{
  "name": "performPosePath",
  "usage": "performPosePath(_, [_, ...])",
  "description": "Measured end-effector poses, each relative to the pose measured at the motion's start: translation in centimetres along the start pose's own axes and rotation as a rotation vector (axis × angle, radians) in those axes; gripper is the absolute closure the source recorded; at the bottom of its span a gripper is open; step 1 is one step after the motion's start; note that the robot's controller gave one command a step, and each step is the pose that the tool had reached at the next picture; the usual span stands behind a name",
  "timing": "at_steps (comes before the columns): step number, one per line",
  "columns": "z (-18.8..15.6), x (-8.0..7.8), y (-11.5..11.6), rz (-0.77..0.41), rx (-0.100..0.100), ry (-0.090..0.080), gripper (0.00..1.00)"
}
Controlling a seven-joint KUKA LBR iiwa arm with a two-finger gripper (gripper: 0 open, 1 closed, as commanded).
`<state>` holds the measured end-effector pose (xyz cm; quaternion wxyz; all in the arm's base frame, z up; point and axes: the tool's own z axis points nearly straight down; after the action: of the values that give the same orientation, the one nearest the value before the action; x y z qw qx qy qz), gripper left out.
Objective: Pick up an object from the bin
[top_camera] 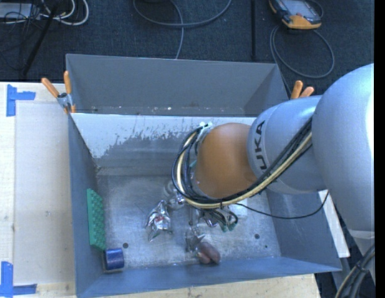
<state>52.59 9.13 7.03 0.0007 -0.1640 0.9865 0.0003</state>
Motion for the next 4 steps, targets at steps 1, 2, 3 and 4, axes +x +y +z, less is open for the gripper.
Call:
performPosePath(1, [-1.1, -3.7, 4.8, -0.201, -0.001, -0.001, 0.00])
performPosePath(2, [-0.4, -5.7, 9.3, -0.287, -0.002, 0.000, 0.00])
performPosePath(3, [-0.4, -5.8, 9.1, -0.284, -0.001, -0.002, 1.00])
performPosePath(4, [-20.5, -3.0, 8.1, -0.456, 0.002, -0.007, 1.00])
